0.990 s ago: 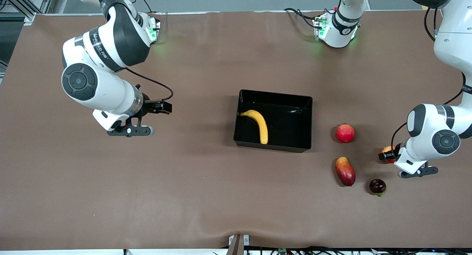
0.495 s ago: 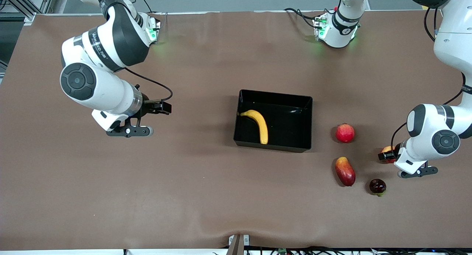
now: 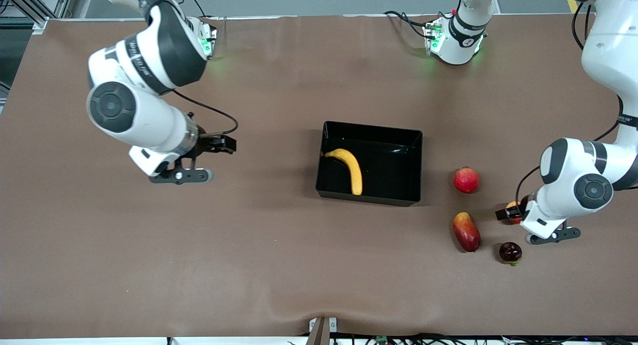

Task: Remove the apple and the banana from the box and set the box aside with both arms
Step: 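Reach the left gripper into the tray and grasp the banana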

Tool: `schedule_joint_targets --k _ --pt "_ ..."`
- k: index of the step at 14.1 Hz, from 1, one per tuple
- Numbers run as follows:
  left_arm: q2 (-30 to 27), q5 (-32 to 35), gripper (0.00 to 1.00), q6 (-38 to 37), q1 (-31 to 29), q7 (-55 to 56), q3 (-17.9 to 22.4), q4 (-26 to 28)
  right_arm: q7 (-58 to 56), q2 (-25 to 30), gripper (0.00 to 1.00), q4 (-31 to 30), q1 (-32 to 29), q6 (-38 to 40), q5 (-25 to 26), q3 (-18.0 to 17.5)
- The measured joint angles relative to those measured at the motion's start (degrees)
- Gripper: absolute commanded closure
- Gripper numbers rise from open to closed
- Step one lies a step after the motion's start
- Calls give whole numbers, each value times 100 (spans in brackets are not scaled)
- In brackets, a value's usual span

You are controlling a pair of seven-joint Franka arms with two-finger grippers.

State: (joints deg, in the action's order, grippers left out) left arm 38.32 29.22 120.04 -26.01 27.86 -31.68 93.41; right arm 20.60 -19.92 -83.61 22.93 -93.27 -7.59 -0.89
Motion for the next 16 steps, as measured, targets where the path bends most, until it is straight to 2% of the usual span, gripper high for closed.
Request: schedule_joint_targets --k 4,7,9,12,14,16 --pt "-273 -5 0 -808 48 1123 -941 -1 12 -222 0 0 441 -116 20 -1" --pt "-298 -21 0 -1045 47 1859 -1450 14 11 -280 0 1 443 -276 20 49" --pt "-276 -40 0 -1073 153 2724 -1869 74 11 -316 0 1 429 -428 25 82" --pt "-241 -26 0 -1075 1071 3791 -2033 123 10 -323 0 2 342 -630 38 125" --pt "-151 160 0 -1024 1753 4036 -2011 136 10 -328 0 1 275 -870 39 138" --pt "45 483 0 -682 2155 4052 -1976 191 10 -341 0 1 216 -993 50 142"
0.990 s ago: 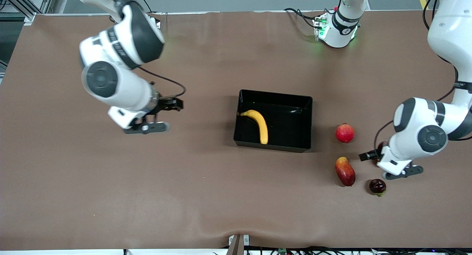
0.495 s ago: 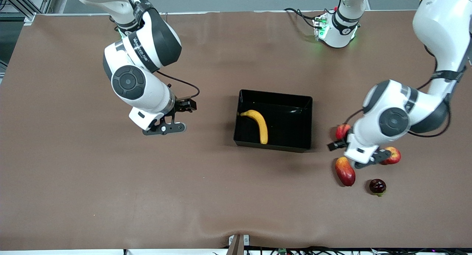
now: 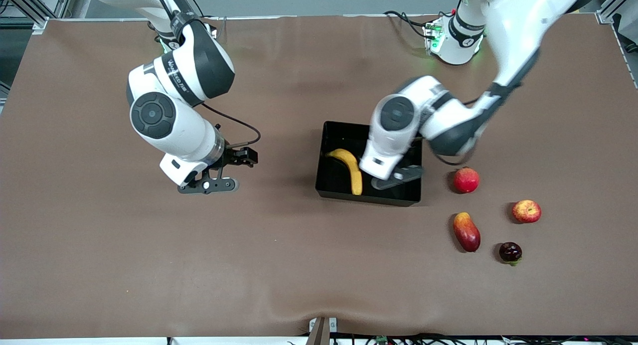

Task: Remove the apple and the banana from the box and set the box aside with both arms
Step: 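Reach the left gripper into the tray and grasp the banana, then place the banana by the fruits while the right gripper grips the tray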

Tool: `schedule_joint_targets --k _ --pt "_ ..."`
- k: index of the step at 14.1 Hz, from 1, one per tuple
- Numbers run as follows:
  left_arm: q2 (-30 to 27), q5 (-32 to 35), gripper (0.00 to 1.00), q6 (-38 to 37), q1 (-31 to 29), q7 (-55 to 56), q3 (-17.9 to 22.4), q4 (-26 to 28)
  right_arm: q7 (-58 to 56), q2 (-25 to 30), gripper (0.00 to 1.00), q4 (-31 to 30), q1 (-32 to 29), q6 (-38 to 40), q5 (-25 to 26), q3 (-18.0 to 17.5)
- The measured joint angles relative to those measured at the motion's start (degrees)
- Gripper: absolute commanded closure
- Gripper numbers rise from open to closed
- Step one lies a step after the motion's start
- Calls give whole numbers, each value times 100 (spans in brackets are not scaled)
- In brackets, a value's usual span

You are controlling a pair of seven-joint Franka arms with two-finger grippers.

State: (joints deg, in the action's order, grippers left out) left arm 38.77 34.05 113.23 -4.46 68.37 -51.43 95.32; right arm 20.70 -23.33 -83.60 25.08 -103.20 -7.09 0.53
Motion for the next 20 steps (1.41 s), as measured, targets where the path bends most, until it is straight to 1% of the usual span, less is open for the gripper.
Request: schedule_joint_targets --k 2,6,8,9,11,12,13,14,17,20 --pt "304 462 0 500 170 -11 20 117 0 -17 0 0 -112 -45 6 7" --pt "918 1270 0 1415 219 -62 104 454 -5 -97 0 1 -260 -250 70 9" --pt "1103 1441 0 1755 341 -96 315 544 -6 -109 0 1 -318 -261 82 10" --pt "1148 1452 1 1905 498 -113 503 552 -8 -111 0 1 -323 -261 82 10" --pt "1174 1455 34 2124 898 -118 930 547 -13 -128 0 0 -336 -263 81 7" --pt "1167 1456 59 2168 1043 -118 1050 512 -43 -143 0 0 -374 -263 82 8" --pt "1149 1457 94 2162 1128 -118 1107 486 -96 -158 0 0 -408 -264 82 9" --pt "1117 1457 100 2160 1165 -118 1134 485 -120 -172 0 0 -416 -264 82 7" --pt "1064 1457 100 2161 1196 -118 1136 458 -120 -241 0 -8 -396 -261 81 -34" --pt "908 1457 100 2022 1202 -116 1092 349 -115 -445 0 -14 -277 -346 78 -65"
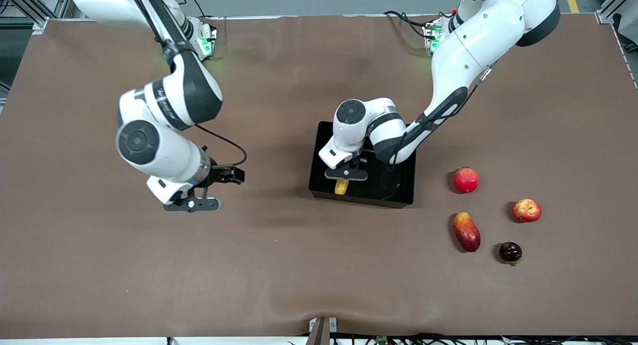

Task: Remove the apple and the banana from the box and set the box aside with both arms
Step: 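Place the banana by the fruits while the right gripper grips the tray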

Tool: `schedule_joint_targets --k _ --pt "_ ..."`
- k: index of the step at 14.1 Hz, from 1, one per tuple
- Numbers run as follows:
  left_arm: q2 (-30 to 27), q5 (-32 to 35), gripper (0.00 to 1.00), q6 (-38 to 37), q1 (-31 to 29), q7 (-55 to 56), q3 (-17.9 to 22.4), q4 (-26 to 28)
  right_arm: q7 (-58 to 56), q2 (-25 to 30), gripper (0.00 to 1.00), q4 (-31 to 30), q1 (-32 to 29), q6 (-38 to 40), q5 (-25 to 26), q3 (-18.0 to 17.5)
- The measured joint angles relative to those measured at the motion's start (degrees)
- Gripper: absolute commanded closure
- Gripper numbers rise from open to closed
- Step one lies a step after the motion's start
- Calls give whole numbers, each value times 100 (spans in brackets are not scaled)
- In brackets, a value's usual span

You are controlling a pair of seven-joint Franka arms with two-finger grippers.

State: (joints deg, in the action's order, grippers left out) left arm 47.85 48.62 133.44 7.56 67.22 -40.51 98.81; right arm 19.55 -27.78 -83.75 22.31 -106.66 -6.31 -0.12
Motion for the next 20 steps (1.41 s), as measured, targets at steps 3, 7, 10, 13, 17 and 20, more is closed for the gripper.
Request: schedule_joint_targets --k 3,7,10,13,17,20 --pt "-381 0 100 -432 -407 18 -453 -150 11 -156 0 1 104 -426 -3 -3" --pt "-684 0 100 -1258 -1921 -103 -1929 -265 11 -331 0 0 295 -508 -71 -29" --pt "-712 -14 100 -1900 -2921 -589 -2742 -360 30 -581 0 6 667 -752 -180 -51" --pt "-713 -179 100 -2243 -3909 -1419 -3146 -355 474 -830 0 20 1082 -1172 -187 -61" --pt "-706 -331 100 -2778 -4997 -2744 -3334 -319 1089 -1075 0 30 1581 -1574 -187 -63" --pt "-667 -356 100 -2845 -5868 -3937 -3344 -154 1207 -1296 0 31 1730 -1842 -187 -62"
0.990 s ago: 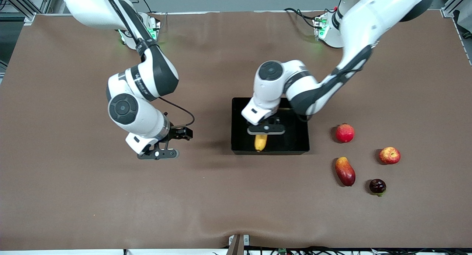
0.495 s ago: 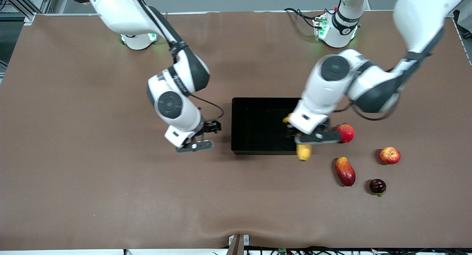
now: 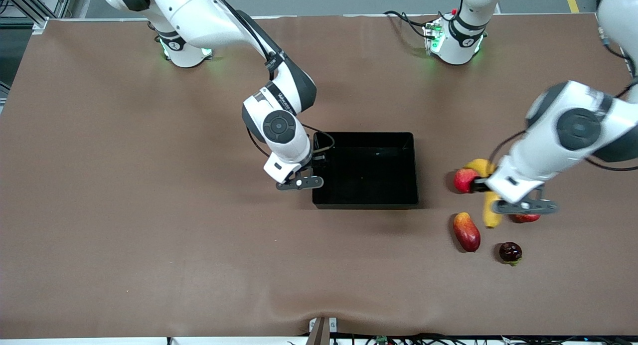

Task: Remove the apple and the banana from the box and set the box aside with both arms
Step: 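Place the banana by the fruits while the right gripper grips the tray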

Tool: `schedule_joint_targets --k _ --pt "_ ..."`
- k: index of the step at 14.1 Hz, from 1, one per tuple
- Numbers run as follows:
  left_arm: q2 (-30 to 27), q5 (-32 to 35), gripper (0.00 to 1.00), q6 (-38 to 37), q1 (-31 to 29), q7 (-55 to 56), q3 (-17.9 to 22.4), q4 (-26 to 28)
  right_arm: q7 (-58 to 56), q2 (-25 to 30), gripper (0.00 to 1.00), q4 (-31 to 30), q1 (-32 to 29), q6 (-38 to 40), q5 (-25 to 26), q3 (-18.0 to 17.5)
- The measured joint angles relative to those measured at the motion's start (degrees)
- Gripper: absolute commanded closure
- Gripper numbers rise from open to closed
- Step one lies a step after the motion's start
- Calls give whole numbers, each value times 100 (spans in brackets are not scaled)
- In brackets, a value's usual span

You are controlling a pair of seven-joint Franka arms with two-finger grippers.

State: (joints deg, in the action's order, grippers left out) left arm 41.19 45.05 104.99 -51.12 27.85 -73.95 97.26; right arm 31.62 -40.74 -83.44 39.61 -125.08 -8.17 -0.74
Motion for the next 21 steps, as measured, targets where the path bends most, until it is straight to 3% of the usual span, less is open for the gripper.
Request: schedule_joint_targets --k 1,2,4,8,11,17,18,20,21 --pt "38 -4 100 0 -268 -333 1 60 95 -90 0 0 37 -93 0 0" --pt "97 -7 100 2 -503 -598 12 123 203 -178 23 1 92 -184 0 -1" --pt "251 -8 100 185 -886 -1008 137 324 354 -318 97 4 230 -347 1 -2" --pt "484 -8 100 1455 -1057 -1453 952 1045 465 -370 100 30 287 -388 -1 34" --pt "567 -8 98 1968 -1039 -1473 1188 1525 475 -358 100 87 272 -375 -1 82" --pt "567 0 70 2300 -1019 -1815 1519 1974 478 97 100 188 -207 298 9 152" --pt "568 0 59 2366 -1017 -1915 1612 1997 478 277 100 192 -310 515 10 157" --pt "586 1 0 2533 -1019 -2005 1771 2025 464 598 100 192 -523 1013 22 168" --pt "605 6 0 2582 -1020 -2013 1805 2028 379 712 100 190 -658 1244 24 174"
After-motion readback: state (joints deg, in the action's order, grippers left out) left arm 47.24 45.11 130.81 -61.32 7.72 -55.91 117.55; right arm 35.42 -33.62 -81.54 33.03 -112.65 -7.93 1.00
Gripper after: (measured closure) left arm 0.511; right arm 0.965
